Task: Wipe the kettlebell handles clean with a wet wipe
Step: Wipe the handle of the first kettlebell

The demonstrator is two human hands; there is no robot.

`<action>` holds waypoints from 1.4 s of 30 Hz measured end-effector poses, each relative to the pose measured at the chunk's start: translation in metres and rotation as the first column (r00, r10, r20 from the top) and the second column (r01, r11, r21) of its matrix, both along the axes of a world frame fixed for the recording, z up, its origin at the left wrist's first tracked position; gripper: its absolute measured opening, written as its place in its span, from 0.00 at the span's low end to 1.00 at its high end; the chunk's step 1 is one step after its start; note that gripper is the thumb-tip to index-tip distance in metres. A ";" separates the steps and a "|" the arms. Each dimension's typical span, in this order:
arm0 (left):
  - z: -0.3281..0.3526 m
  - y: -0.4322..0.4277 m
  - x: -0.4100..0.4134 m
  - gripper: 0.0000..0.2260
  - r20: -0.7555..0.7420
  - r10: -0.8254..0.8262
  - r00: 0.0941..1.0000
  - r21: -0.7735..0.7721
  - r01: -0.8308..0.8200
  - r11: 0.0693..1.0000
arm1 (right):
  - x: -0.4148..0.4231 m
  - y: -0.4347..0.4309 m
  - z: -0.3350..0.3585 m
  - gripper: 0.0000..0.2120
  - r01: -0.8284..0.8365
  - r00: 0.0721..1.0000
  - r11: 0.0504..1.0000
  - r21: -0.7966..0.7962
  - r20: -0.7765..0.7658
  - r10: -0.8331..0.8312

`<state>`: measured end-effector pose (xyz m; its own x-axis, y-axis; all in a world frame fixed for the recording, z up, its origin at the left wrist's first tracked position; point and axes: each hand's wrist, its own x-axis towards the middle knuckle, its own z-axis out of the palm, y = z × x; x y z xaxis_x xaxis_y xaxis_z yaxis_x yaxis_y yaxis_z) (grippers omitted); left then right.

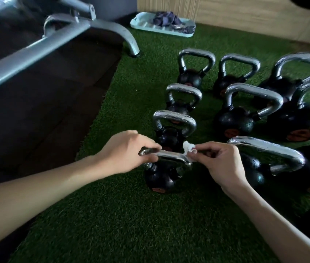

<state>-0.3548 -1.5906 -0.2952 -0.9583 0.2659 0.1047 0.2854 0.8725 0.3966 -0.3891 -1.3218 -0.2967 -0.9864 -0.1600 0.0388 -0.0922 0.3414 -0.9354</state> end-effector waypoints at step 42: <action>0.011 -0.013 -0.009 0.11 -0.087 -0.087 0.992 0.123 0.097 0.988 | -0.014 0.002 0.011 0.12 -0.226 0.927 0.766 0.602 -0.110 0.360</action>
